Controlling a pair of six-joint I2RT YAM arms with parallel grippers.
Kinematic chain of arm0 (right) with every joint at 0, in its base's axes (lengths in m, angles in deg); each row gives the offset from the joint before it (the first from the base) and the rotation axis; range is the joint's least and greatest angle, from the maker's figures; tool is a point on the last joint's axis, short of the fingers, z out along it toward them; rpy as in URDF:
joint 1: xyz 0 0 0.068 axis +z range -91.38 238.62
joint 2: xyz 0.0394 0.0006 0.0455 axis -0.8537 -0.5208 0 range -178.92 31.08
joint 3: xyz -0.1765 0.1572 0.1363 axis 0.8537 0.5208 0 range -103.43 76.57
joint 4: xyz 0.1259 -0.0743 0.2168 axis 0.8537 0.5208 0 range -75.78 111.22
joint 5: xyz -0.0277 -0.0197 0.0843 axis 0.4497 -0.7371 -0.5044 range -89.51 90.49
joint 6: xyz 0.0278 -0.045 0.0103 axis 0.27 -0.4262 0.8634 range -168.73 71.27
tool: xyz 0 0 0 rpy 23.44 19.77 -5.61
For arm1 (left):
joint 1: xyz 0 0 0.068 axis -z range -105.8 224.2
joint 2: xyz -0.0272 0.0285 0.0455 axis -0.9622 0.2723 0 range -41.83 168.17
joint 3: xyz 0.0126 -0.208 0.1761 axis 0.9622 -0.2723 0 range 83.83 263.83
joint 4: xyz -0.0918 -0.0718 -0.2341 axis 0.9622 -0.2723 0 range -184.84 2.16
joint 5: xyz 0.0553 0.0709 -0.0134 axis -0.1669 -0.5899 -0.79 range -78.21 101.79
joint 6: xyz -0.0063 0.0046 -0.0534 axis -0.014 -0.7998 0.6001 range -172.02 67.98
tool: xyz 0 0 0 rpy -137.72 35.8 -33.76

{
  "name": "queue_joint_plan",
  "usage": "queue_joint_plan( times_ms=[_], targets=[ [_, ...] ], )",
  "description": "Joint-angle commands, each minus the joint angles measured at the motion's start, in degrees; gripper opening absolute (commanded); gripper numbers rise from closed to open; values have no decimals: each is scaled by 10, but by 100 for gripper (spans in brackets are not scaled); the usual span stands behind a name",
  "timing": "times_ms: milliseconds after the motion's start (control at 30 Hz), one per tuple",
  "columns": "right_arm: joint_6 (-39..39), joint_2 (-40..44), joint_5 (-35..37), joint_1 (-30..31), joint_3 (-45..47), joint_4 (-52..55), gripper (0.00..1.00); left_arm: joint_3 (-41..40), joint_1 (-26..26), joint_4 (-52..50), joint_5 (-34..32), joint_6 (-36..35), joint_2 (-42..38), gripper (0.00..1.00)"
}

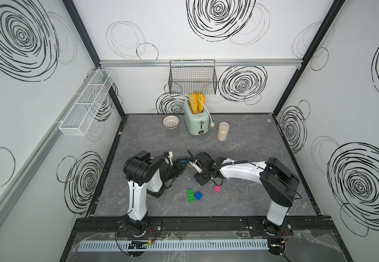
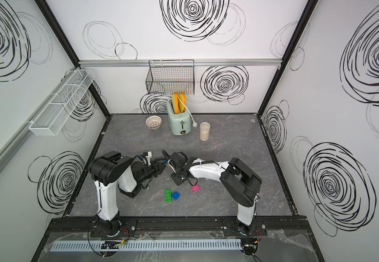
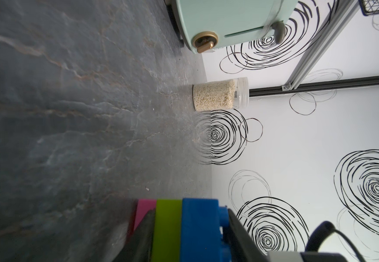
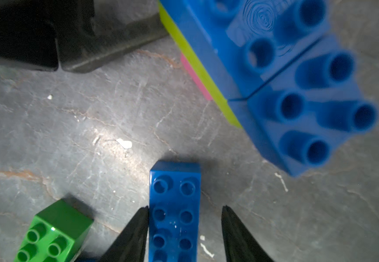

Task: Assemble a heart with lego
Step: Pick up the lego brick from the center of the board.

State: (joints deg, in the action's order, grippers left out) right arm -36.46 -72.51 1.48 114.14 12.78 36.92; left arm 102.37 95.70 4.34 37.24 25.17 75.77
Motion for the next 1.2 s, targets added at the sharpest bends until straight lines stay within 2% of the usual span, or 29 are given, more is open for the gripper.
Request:
queue_joint_plan(
  times_ms=[0, 233, 567, 933, 1167],
  targets=[
    [-35, 13, -16, 1, 0, 19, 57, 1, 3, 118, -6, 3, 9, 34],
    [-40, 9, -32, 6, 2, 11, 61, -1, 3, 118, -4, 3, 11, 34],
    [-37, -5, -21, 6, 5, 15, 48, 0, 3, 119, -3, 3, 15, 34],
    [-40, -10, -12, 8, 11, 11, 50, 0, 4, 118, -3, 4, 16, 36],
    [-39, -17, -6, 10, 14, 9, 46, 0, 5, 118, -3, 5, 17, 36]
  ],
)
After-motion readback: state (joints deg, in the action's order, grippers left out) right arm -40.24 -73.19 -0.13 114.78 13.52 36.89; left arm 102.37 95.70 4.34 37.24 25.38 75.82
